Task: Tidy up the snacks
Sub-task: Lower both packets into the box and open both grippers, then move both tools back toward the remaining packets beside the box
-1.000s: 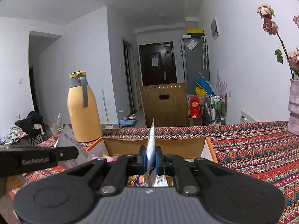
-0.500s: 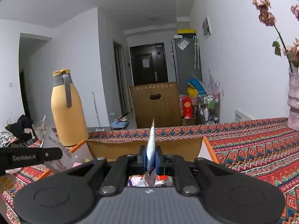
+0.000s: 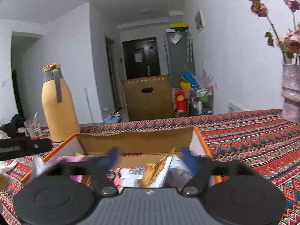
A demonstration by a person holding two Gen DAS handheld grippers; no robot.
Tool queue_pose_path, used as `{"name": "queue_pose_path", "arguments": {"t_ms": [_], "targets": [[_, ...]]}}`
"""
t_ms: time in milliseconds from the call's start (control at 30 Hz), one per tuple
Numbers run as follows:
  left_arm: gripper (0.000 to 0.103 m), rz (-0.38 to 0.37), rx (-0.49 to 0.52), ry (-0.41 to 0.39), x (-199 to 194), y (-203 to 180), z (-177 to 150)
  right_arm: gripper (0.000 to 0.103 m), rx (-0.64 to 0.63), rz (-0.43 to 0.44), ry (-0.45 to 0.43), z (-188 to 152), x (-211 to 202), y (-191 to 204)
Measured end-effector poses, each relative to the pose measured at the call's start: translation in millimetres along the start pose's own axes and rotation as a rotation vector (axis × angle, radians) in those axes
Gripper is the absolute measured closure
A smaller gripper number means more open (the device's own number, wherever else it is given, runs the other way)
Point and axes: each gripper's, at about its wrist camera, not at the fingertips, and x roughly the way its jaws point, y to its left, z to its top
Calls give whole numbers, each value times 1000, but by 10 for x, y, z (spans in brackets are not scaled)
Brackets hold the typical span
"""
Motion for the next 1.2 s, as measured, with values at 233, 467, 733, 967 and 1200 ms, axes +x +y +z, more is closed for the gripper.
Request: {"name": "queue_pose_path", "arguments": {"t_ms": [233,467,733,967,1200], "targets": [[0,12,-14,17,30,30,15,0,15,-2,1,7,-18,-39],[0,18,-24,29,-2,28,48,0,18,-5,-2,53,-42,-16],[0,6,-27,15,-256,-5,191,0,2,7,-39,222,-304,5],[0,11,-11,25,-466,-41,171,0,-53,25,-75,346,-624,-45],[0,17,6,78,-616,-128,26,0,-136,9,-54,229,-899,-202]]}}
